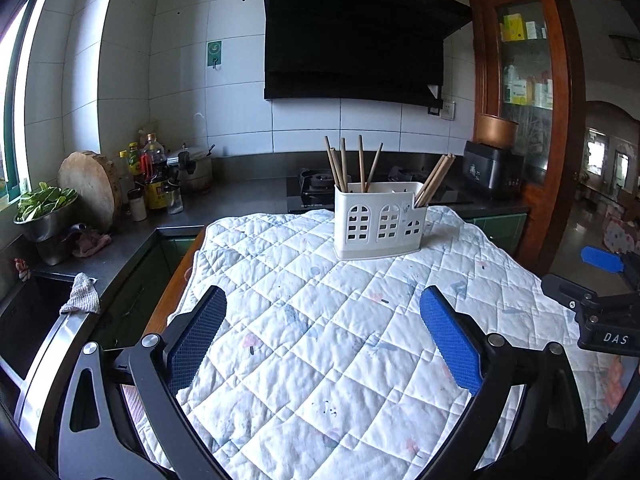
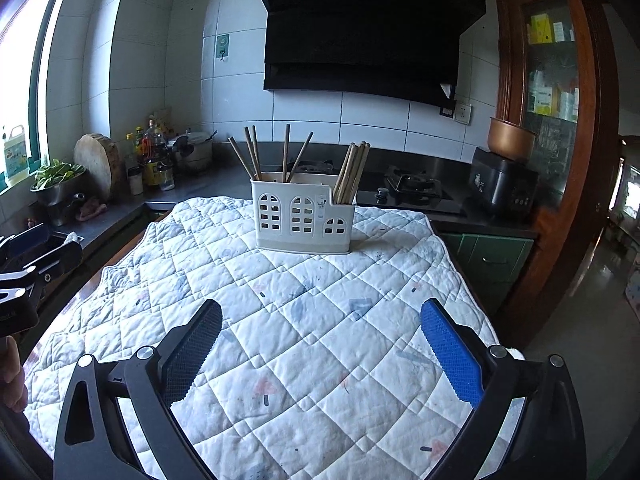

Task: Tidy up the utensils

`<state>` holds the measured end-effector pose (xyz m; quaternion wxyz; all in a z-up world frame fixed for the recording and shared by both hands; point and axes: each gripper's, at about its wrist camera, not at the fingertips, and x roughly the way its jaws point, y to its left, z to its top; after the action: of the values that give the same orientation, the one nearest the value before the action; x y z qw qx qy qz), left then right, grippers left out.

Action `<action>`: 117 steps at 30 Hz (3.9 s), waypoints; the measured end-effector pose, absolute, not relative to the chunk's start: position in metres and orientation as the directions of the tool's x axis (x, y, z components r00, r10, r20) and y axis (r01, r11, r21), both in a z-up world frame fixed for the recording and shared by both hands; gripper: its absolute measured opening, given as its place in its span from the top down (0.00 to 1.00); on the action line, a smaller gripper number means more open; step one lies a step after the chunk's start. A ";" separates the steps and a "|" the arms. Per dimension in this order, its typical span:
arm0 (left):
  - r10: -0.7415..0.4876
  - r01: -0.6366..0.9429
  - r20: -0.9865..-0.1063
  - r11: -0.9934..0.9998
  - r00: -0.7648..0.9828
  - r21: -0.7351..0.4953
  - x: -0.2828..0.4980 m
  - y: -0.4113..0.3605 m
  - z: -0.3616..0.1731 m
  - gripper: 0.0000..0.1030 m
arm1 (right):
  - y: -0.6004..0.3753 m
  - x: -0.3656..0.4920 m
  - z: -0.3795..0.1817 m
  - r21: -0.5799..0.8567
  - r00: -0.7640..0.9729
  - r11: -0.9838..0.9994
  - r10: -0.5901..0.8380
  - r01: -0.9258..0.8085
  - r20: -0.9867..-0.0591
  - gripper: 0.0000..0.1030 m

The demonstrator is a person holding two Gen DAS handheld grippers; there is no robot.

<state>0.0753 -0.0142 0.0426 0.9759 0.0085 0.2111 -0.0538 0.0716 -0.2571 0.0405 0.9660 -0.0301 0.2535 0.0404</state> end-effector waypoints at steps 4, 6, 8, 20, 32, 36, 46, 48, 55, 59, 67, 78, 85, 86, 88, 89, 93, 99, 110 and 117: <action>-0.098 0.106 -0.430 0.994 0.898 -0.003 0.071 -0.013 0.033 0.06 | -0.257 0.067 0.035 -0.017 0.863 0.995 0.076 -0.097 -0.499 0.07; -0.099 0.107 -0.442 0.994 0.891 -0.007 0.070 -0.011 0.028 0.06 | -0.257 0.065 0.033 -0.012 0.860 0.995 0.082 -0.101 -0.503 0.07; -0.091 0.100 -0.452 0.995 0.887 -0.004 0.069 -0.010 0.024 0.06 | -0.256 0.064 0.030 -0.007 0.857 0.995 0.084 -0.102 -0.509 0.07; -0.072 0.099 -0.458 0.994 0.886 0.035 0.069 -0.016 0.017 0.06 | -0.250 0.064 0.022 -0.022 0.849 0.994 0.080 -0.107 -0.522 0.07; -0.071 0.097 -0.458 0.995 0.886 0.032 0.068 -0.015 0.016 0.06 | -0.252 0.065 0.022 -0.011 0.847 0.994 0.089 -0.111 -0.524 0.07; -0.074 0.100 -0.458 0.994 0.886 0.034 0.067 -0.016 0.016 0.06 | -0.253 0.064 0.022 -0.012 0.849 0.994 0.087 -0.109 -0.522 0.07; -0.081 0.109 -0.468 0.993 0.880 0.033 0.067 -0.018 0.015 0.06 | -0.253 0.064 0.022 -0.011 0.848 0.993 0.092 -0.114 -0.521 0.07; -0.081 0.108 -0.468 0.994 0.880 0.032 0.067 -0.018 0.015 0.06 | -0.253 0.064 0.022 -0.011 0.848 0.993 0.092 -0.114 -0.523 0.07; -0.077 0.105 -0.471 0.994 0.879 0.032 0.067 -0.017 0.014 0.06 | -0.251 0.064 0.022 -0.012 0.846 0.993 0.093 -0.117 -0.524 0.07; -0.081 0.108 -0.472 0.994 0.878 0.030 0.068 -0.017 0.013 0.06 | -0.251 0.065 0.022 -0.012 0.846 0.993 0.094 -0.118 -0.525 0.07; -0.084 0.109 -0.472 0.994 0.877 0.026 0.067 -0.018 0.012 0.06 | -0.247 0.068 0.017 -0.023 0.836 0.992 0.090 -0.122 -0.541 0.07; -0.084 0.108 -0.486 0.994 0.870 0.022 0.069 -0.018 0.008 0.06 | -0.248 0.067 0.017 -0.013 0.836 0.992 0.099 -0.126 -0.539 0.07; -0.084 0.108 -0.493 0.994 0.866 0.020 0.070 -0.018 0.006 0.06 | -0.249 0.067 0.017 -0.015 0.837 0.992 0.099 -0.127 -0.538 0.07; -0.083 0.107 -0.494 0.994 0.866 0.020 0.070 -0.017 0.006 0.06 | -0.249 0.067 0.017 -0.015 0.837 0.992 0.099 -0.127 -0.538 0.07; -0.084 0.108 -0.494 0.994 0.865 0.020 0.070 -0.017 0.006 0.06 | -0.249 0.067 0.018 -0.014 0.837 0.992 0.101 -0.129 -0.538 0.07; -0.084 0.108 -0.493 0.994 0.866 0.020 0.070 -0.017 0.006 0.06 | -0.249 0.067 0.017 -0.015 0.837 0.992 0.099 -0.127 -0.538 0.07; -0.084 0.109 -0.495 0.994 0.865 0.021 0.070 -0.017 0.005 0.06 | -0.249 0.067 0.017 -0.014 0.836 0.992 0.099 -0.126 -0.540 0.07; -0.085 0.109 -0.499 0.994 0.863 0.018 0.069 -0.016 0.003 0.06 | -0.249 0.067 0.017 -0.015 0.836 0.992 0.098 -0.126 -0.540 0.07; -0.084 0.109 -0.501 0.994 0.861 0.020 0.070 -0.016 0.003 0.06 | -0.248 0.067 0.016 -0.013 0.834 0.991 0.102 -0.130 -0.542 0.07; -0.083 0.108 -0.500 0.994 0.862 0.021 0.070 -0.016 0.003 0.06 | -0.248 0.067 0.016 -0.014 0.835 0.992 0.101 -0.129 -0.541 0.07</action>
<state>0.0698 -0.0159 0.0030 0.9647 0.0241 0.2577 -0.0494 0.0671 -0.2480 0.0162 0.9575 -0.0252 0.2809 0.0600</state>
